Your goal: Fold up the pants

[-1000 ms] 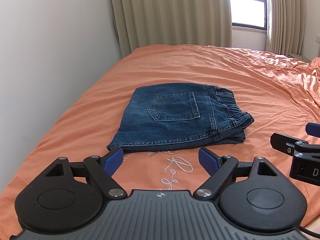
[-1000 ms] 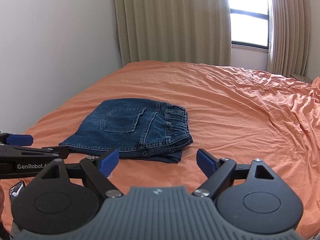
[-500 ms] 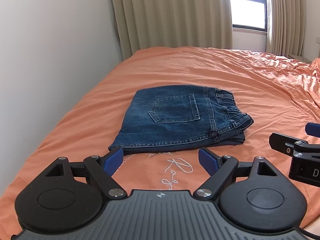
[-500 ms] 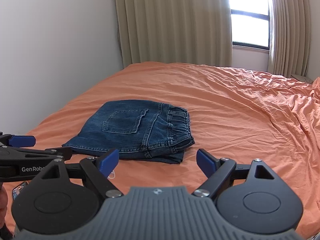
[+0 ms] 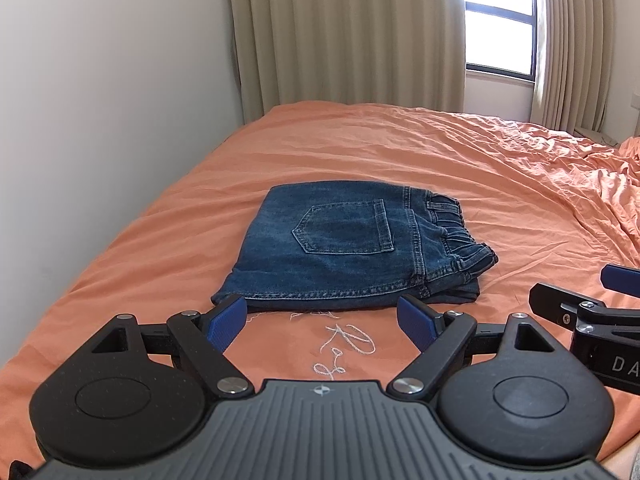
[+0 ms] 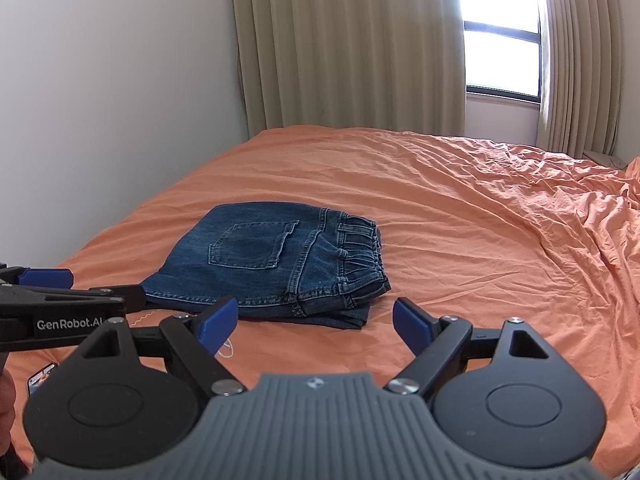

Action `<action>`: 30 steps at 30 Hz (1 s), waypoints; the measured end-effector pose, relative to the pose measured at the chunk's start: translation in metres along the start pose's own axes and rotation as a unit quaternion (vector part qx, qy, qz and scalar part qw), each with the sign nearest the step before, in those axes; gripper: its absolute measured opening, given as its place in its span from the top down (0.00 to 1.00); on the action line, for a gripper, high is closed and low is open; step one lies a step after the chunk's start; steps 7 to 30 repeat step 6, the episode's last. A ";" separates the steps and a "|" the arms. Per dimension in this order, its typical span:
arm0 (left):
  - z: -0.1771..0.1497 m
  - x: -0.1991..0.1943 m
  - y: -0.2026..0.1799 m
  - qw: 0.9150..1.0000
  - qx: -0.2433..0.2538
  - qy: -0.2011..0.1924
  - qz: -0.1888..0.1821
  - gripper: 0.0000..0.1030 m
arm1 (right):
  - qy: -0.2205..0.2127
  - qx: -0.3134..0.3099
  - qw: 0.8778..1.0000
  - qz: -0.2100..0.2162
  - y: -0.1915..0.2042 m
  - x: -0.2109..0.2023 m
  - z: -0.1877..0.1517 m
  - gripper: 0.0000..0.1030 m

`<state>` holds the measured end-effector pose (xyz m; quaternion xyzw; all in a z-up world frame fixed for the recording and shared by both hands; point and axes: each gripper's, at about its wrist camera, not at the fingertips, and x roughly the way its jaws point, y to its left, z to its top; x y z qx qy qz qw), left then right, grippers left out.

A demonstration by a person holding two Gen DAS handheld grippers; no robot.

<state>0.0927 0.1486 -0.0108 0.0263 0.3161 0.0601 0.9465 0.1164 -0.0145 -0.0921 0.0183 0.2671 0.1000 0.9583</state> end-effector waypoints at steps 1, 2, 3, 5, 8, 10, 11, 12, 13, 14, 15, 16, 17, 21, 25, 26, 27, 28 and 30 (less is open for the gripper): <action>0.000 -0.001 0.000 1.000 0.000 -0.001 0.000 0.04 | 0.000 0.000 1.000 0.000 0.000 -0.001 0.000 0.21; 0.000 -0.002 0.000 1.000 0.001 -0.004 0.000 0.04 | 0.000 0.000 1.000 0.000 -0.001 -0.001 0.001 0.21; 0.001 -0.003 0.000 1.000 0.001 -0.006 0.000 0.04 | 0.000 0.000 1.000 0.000 -0.001 -0.001 0.001 0.21; 0.001 -0.004 -0.002 1.000 0.006 -0.009 0.001 0.04 | 0.000 -0.001 1.000 0.000 -0.001 -0.001 0.001 0.21; 0.001 -0.005 -0.003 1.000 0.007 -0.011 0.002 0.04 | 0.000 -0.001 1.000 0.000 -0.001 -0.001 0.001 0.21; 0.001 -0.005 -0.003 1.000 0.007 -0.011 0.002 0.04 | 0.000 -0.001 1.000 0.000 -0.001 -0.001 0.001 0.21; 0.001 -0.005 -0.003 1.000 0.007 -0.011 0.002 0.04 | 0.000 -0.001 1.000 0.000 -0.001 -0.001 0.001 0.21; 0.001 -0.005 -0.003 1.000 0.007 -0.011 0.002 0.04 | 0.000 -0.001 1.000 0.000 -0.001 -0.001 0.001 0.21; 0.001 -0.005 -0.003 1.000 0.007 -0.011 0.002 0.04 | 0.000 -0.001 1.000 0.000 -0.001 -0.001 0.001 0.21; 0.001 -0.005 -0.003 1.000 0.007 -0.011 0.002 0.04 | 0.000 -0.001 1.000 0.000 -0.001 -0.001 0.001 0.21; 0.001 -0.005 -0.003 1.000 0.007 -0.011 0.002 0.04 | 0.000 -0.001 1.000 0.000 -0.001 -0.001 0.001 0.21; 0.001 -0.005 -0.003 1.000 0.007 -0.011 0.002 0.04 | 0.000 -0.001 1.000 0.000 -0.001 -0.001 0.001 0.21; 0.001 -0.005 -0.003 1.000 0.007 -0.011 0.002 0.04 | 0.000 -0.001 1.000 0.000 -0.001 -0.001 0.001 0.21; 0.001 -0.005 -0.003 1.000 0.007 -0.011 0.002 0.04 | 0.000 -0.001 1.000 0.000 -0.001 -0.001 0.001 0.21; 0.001 -0.005 -0.003 1.000 0.007 -0.011 0.002 0.04 | 0.000 -0.001 1.000 0.000 -0.001 -0.001 0.001 0.21; 0.001 -0.005 -0.003 1.000 0.007 -0.011 0.002 0.04 | 0.000 -0.001 1.000 0.000 -0.001 -0.001 0.001 0.21; 0.001 -0.005 -0.003 1.000 0.007 -0.011 0.002 0.04 | 0.000 -0.001 1.000 0.000 -0.001 -0.001 0.001 0.21; 0.001 -0.005 -0.003 1.000 0.007 -0.011 0.002 0.04 | 0.000 -0.001 1.000 0.000 -0.001 -0.001 0.001 0.21; 0.001 -0.005 -0.003 1.000 0.007 -0.011 0.002 0.04 | 0.000 -0.001 1.000 0.000 -0.001 -0.001 0.001 0.21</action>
